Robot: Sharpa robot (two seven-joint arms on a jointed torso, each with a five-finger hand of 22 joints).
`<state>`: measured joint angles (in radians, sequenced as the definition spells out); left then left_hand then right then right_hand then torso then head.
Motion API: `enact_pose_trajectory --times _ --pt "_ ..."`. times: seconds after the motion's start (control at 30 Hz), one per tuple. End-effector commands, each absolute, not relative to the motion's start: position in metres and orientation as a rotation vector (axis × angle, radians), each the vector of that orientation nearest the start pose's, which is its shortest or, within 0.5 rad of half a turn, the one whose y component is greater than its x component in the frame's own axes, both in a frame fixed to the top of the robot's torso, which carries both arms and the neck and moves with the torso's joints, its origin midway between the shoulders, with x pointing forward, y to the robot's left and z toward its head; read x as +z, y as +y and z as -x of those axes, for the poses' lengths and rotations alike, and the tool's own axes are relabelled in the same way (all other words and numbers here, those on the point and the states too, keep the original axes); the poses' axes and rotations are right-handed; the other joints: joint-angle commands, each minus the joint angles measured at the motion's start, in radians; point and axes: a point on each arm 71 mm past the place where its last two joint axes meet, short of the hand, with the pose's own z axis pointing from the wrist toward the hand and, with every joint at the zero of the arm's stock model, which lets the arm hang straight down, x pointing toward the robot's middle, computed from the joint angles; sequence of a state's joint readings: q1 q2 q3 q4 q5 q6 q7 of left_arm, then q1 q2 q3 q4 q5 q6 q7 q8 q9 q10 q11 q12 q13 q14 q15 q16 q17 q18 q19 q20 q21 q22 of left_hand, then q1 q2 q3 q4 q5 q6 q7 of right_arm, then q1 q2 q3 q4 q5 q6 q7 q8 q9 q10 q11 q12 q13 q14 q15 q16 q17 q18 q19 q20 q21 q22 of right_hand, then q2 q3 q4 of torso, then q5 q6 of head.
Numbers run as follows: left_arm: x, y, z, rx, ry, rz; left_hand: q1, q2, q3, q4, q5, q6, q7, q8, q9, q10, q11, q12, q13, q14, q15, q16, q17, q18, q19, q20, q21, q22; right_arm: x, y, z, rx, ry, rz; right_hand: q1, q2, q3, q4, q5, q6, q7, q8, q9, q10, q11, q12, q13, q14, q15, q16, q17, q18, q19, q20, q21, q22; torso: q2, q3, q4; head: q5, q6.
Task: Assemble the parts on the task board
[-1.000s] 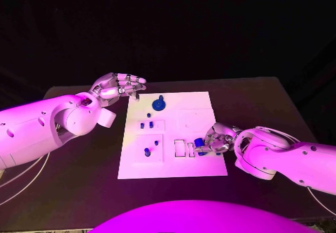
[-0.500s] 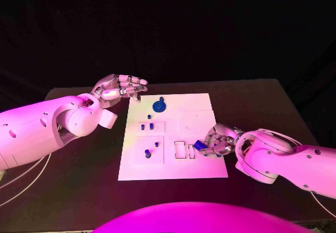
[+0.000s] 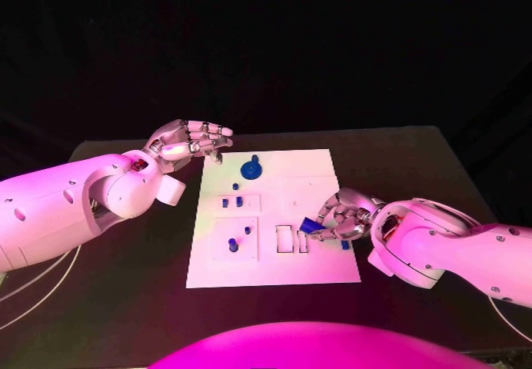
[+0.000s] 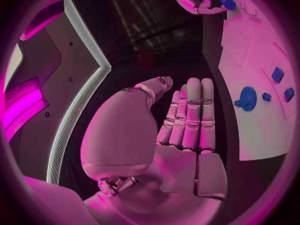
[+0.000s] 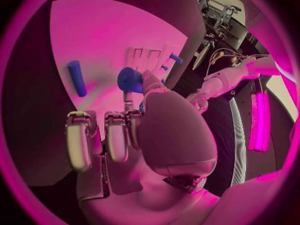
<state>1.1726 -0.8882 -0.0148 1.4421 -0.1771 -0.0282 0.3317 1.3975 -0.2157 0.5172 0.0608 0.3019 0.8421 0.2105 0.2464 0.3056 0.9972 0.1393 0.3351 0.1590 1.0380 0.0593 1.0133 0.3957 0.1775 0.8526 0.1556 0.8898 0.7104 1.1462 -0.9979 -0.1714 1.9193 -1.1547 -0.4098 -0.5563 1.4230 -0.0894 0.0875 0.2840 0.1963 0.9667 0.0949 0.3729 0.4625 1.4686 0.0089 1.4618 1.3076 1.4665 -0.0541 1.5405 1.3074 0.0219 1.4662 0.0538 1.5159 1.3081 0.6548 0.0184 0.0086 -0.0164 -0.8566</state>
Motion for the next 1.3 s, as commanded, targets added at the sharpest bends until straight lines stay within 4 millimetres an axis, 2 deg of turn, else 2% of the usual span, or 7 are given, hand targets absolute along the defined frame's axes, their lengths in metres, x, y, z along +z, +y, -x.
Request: enact_pose_trajectory --times 0.03,0.27,0.5,0.6,0.73,0.83,1.3 --pt "-0.188 0.237 -0.493 -1.631 1.612 0.931 -0.006 0.003 -0.006 0.002 -0.002 -0.004 0.001 0.002 -0.001 -0.004 0.001 0.004 0.001 -0.003 0.004 -0.005 -0.001 0.006 -0.001 0.004 -0.003 -0.001 -0.236 -0.186 -0.375 0.594 2.088 -0.413 -0.018 0.003 0.012 0.006 0.002 0.032 -0.017 0.012 0.012 0.029 -0.007 -0.005 0.157 0.086 -0.009 0.004 0.174 -0.011 0.09 -0.009 0.0 0.248 0.001 -0.0002 0.0 0.003 -0.001" --pt "-0.188 0.236 -0.492 -1.634 1.615 0.931 -0.006 0.003 -0.006 0.002 -0.002 -0.004 0.001 0.002 -0.001 -0.004 0.001 0.004 0.001 -0.003 0.004 -0.005 -0.001 0.006 -0.001 0.004 -0.003 -0.001 -0.243 -0.171 -0.376 0.616 2.14 -0.39 -0.056 0.005 0.026 0.008 0.001 0.034 -0.018 0.012 0.01 0.027 -0.008 -0.01 0.154 0.086 -0.009 0.003 0.171 -0.01 0.088 -0.01 -0.006 0.247 0.001 -0.0009 -0.0006 0.004 -0.002" --pt "-0.188 0.236 -0.492 -1.633 1.615 0.931 -0.004 0.004 -0.005 0.002 -0.002 -0.004 0.0 0.002 -0.002 -0.005 0.0 0.005 0.002 -0.003 0.004 -0.005 -0.001 0.006 0.0 0.004 -0.005 -0.002 -0.25 -0.159 -0.378 0.623 2.156 -0.387 -0.187 0.009 0.037 0.009 -0.001 0.049 -0.022 0.022 0.013 0.028 -0.011 -0.016 0.152 0.086 -0.012 0.003 0.173 -0.01 0.088 -0.012 -0.005 0.247 0.0 -0.0001 0.0003 0.001 -0.004" --pt "-0.187 0.236 -0.492 -1.633 1.615 0.931 -0.004 0.004 -0.005 0.002 -0.002 -0.004 0.0 0.002 -0.002 -0.005 0.0 0.005 0.002 -0.003 0.004 -0.005 -0.001 0.006 0.0 0.004 -0.005 -0.002 -0.252 -0.157 -0.379 0.622 2.157 -0.386 -0.232 0.004 0.023 0.007 -0.005 0.062 -0.026 0.034 0.018 0.031 -0.014 -0.016 0.154 0.087 -0.014 0.003 0.174 -0.011 0.089 -0.014 -0.001 0.248 0.0 -0.0001 0.001 0.007 0.001" --pt "-0.188 0.237 -0.492 -1.634 1.615 0.932 -0.003 0.005 -0.005 0.001 -0.001 -0.004 0.0 0.003 -0.002 -0.005 0.0 0.006 0.002 -0.003 0.003 -0.005 -0.001 0.007 0.001 0.004 -0.005 -0.002 -0.255 -0.154 -0.381 0.617 2.159 -0.384 -0.234 0.008 0.022 0.007 -0.004 0.066 -0.029 0.038 0.02 0.032 -0.016 -0.014 0.156 0.087 -0.015 0.003 0.175 -0.011 0.09 -0.015 0.001 0.249 0.001 0.0007 0.0015 0.011 0.002" --pt "-0.188 0.237 -0.492 -1.634 1.615 0.932 -0.003 0.005 -0.005 0.001 -0.001 -0.004 0.0 0.003 -0.002 -0.005 0.0 0.006 0.002 -0.003 0.003 -0.005 -0.001 0.007 0.001 0.004 -0.005 -0.002 -0.257 -0.152 -0.382 0.614 2.165 -0.377 -0.242 0.011 0.019 0.008 -0.005 0.071 -0.031 0.042 0.022 0.036 -0.018 -0.009 0.161 0.087 -0.017 0.003 0.176 -0.012 0.09 -0.016 0.003 0.249 0.001 0.0006 -0.0007 0.014 -0.001" --pt "-0.188 0.237 -0.492 -1.633 1.616 0.934 -0.001 0.007 -0.004 0.001 -0.001 -0.004 0.0 0.003 -0.002 -0.005 0.0 0.006 0.002 -0.003 0.003 -0.006 -0.001 0.007 0.001 0.004 -0.006 -0.003 -0.259 -0.147 -0.38 0.615 2.192 -0.34 -0.252 0.007 0.011 0.007 -0.005 0.072 -0.033 0.045 0.023 0.037 -0.02 -0.008 0.162 0.087 -0.019 0.003 0.176 -0.011 0.09 -0.018 0.001 0.249 0.001 0.0009 -0.0019 0.017 -0.005"
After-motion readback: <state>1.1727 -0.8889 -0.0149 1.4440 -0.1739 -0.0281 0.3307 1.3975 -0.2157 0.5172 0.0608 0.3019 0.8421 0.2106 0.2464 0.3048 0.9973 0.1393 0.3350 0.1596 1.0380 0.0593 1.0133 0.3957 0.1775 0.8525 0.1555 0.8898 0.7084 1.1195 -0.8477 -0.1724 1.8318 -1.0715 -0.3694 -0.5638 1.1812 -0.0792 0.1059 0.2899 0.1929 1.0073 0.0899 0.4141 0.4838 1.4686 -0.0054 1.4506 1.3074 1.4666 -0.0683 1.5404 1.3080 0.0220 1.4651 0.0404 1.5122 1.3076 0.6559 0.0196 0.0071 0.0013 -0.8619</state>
